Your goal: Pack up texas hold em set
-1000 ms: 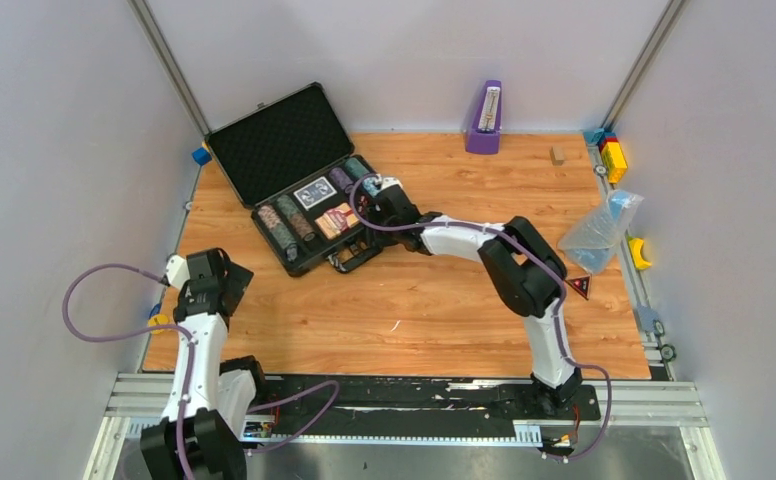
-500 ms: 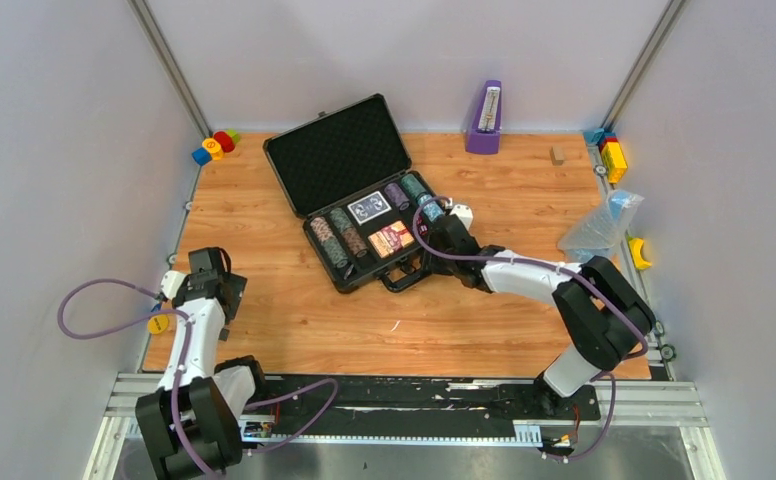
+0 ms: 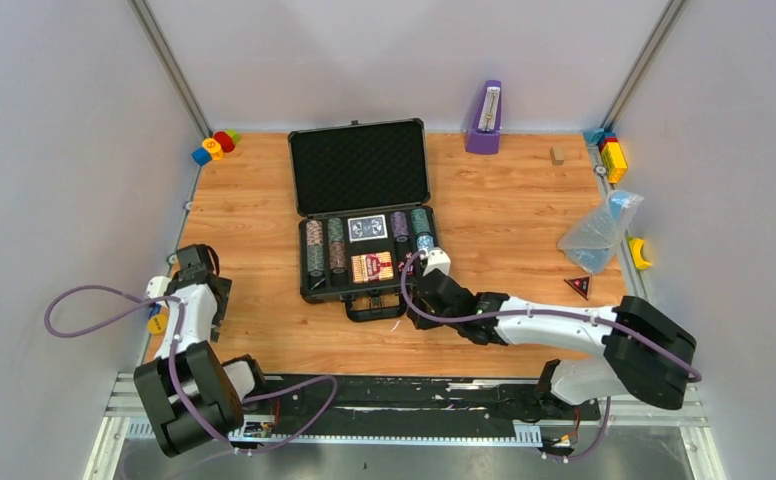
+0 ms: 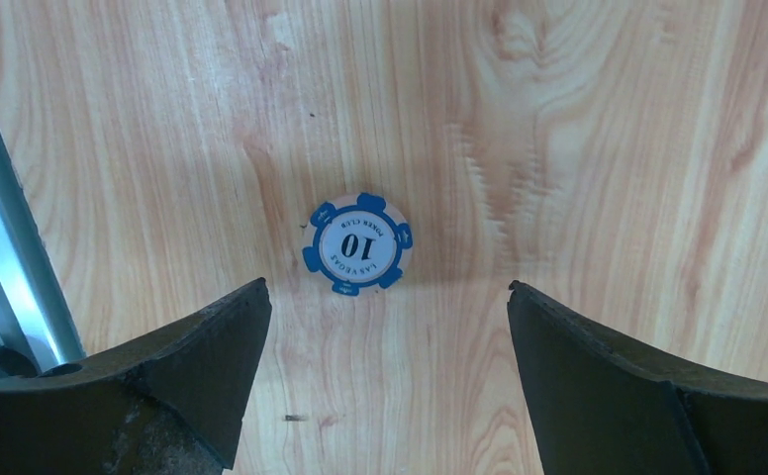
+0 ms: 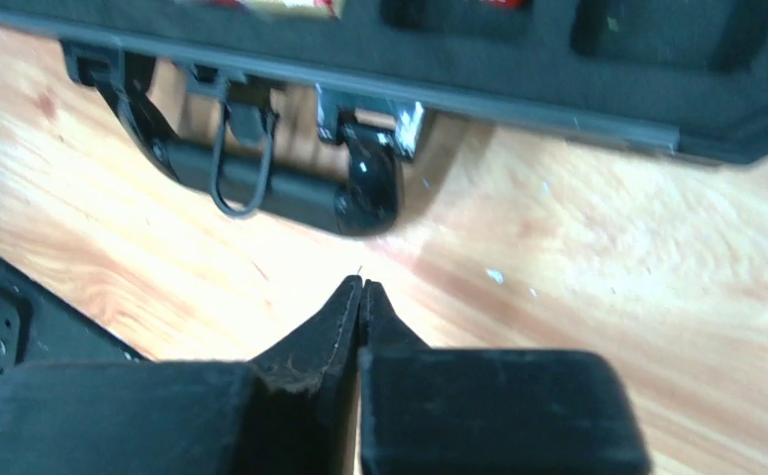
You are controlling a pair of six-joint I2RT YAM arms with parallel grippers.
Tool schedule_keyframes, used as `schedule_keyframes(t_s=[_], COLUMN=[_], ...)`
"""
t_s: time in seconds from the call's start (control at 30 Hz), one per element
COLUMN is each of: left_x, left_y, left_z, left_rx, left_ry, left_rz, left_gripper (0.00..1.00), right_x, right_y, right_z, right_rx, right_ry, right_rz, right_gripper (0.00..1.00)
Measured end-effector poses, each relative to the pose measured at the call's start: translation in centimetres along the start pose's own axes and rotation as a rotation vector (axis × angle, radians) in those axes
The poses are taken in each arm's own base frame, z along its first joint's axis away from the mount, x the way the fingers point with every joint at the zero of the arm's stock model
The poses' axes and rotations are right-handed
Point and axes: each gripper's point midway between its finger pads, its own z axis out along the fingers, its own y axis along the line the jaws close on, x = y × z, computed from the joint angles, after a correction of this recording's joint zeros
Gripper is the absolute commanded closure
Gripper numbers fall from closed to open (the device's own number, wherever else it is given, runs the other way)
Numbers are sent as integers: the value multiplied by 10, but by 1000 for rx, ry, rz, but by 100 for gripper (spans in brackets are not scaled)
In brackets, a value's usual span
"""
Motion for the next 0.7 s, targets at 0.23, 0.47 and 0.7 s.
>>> schedule_keyframes(t_s=[0.23, 0.47, 0.7], left_x=[-3, -15, -21], left_y=[-1, -6, -12], left_z=[13, 26, 33], left_rx=[-26, -48, -75], left_ry=[8, 9, 32], left_rz=[-20, -46, -40], left_gripper=[13, 33, 43], right_x=[32, 17, 11], right_y=[-20, -9, -9], right_z=[-21, -43, -49], right_rx=[2, -61, -60], right_ry=[57, -7, -30], right_rz=[8, 21, 22], right_gripper=[95, 94, 93])
